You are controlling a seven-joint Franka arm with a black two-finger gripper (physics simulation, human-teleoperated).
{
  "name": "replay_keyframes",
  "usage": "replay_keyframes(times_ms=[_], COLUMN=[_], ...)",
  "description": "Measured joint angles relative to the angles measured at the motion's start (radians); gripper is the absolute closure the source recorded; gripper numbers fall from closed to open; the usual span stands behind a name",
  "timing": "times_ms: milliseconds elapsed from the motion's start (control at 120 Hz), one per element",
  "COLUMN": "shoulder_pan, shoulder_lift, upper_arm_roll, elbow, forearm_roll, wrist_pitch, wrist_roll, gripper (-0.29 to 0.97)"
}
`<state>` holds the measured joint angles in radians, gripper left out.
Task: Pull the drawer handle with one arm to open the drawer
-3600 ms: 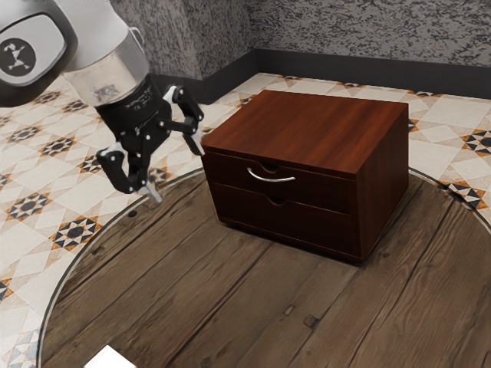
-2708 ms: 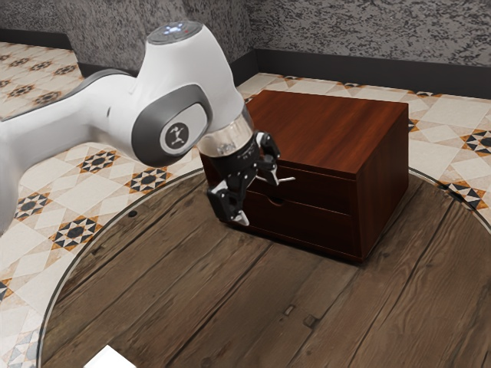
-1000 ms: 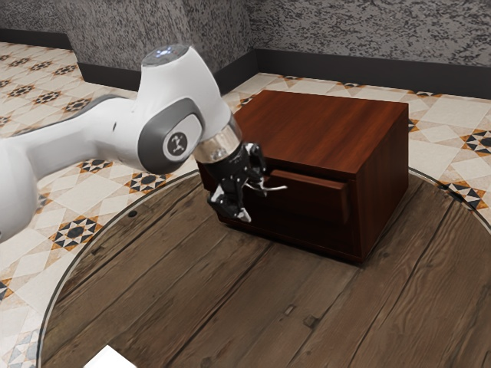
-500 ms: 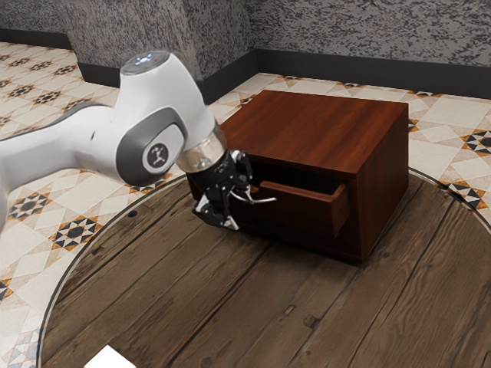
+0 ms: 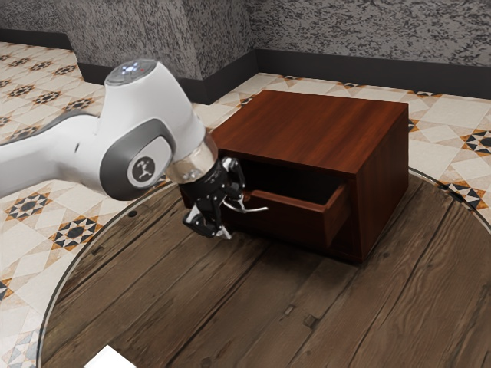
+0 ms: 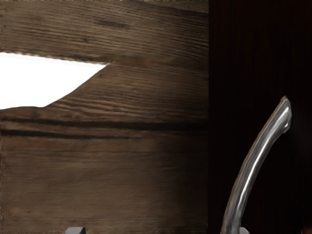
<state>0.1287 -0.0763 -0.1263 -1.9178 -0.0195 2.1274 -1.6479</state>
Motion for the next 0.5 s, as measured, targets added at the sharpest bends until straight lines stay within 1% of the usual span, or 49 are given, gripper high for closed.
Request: replay_keyframes(times_ms=[400, 500], shoulder_pan=[-0.011, -0.011], shoulder_lift=[-0.109, -0.131], upper_arm_roll=[0.001, 0.001], elbow=[-0.128, -0.152], forearm_roll=[-0.001, -0.008], wrist_pitch=[0.019, 0.030], wrist_roll=[-0.001, -0.003], gripper=[0.34, 0.36])
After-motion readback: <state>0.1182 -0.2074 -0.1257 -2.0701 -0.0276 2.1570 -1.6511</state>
